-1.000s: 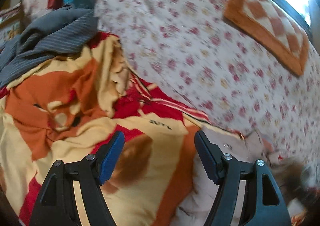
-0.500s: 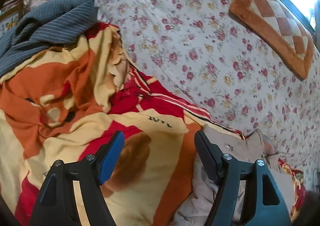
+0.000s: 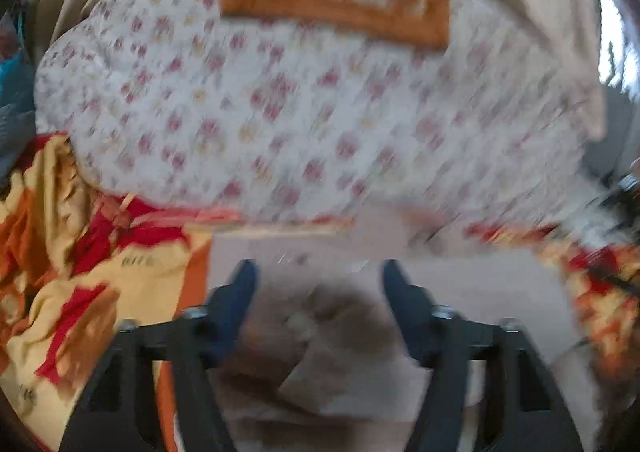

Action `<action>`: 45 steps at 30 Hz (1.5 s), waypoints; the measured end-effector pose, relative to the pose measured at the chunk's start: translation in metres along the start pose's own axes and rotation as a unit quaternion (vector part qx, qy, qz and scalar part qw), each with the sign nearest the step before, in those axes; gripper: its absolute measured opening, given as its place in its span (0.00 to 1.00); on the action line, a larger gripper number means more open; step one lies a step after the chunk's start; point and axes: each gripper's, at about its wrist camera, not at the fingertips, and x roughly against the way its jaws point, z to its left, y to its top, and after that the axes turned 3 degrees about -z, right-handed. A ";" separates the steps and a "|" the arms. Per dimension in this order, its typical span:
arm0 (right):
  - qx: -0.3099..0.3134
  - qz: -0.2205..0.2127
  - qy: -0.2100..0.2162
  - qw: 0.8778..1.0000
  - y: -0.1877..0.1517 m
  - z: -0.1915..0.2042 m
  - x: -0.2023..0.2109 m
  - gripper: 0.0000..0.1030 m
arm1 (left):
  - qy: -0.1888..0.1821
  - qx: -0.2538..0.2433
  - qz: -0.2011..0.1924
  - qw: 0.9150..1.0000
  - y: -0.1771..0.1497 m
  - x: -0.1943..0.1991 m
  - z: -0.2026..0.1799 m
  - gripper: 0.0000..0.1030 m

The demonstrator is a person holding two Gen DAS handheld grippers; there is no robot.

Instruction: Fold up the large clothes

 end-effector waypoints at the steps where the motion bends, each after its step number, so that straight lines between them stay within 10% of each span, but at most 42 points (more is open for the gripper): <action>1: 0.013 -0.001 0.022 1.000 0.001 0.009 -0.001 0.21 | 0.024 0.008 0.021 0.999 -0.006 -0.010 0.005 0.27; 5: 0.069 0.028 0.070 0.995 -0.007 0.044 -0.012 0.21 | 0.050 0.080 0.108 0.990 -0.034 -0.043 0.036 0.26; 9: 0.056 0.155 0.011 0.986 -0.042 0.038 -0.065 0.17 | 0.038 0.094 0.096 0.990 -0.035 -0.038 0.035 0.27; 16: 0.067 0.160 0.004 0.985 -0.043 0.042 -0.062 0.20 | 0.044 0.086 0.103 0.990 -0.033 -0.041 0.032 0.33; 23: 0.083 0.007 -0.029 0.996 0.017 0.059 -0.037 0.26 | 0.042 0.086 0.107 0.990 -0.033 -0.042 0.030 0.38; 30: 0.050 0.155 -0.041 0.986 0.005 0.024 -0.143 0.29 | 0.040 0.079 0.107 0.990 -0.035 -0.042 0.029 0.39; 38: 0.035 0.129 -0.048 0.990 0.009 0.019 -0.132 0.36 | 0.043 0.071 0.093 0.992 -0.029 -0.034 0.026 0.41; 45: 0.099 0.003 0.013 0.995 0.021 0.090 -0.061 0.38 | 0.021 0.030 -0.014 0.999 -0.009 0.006 0.001 0.41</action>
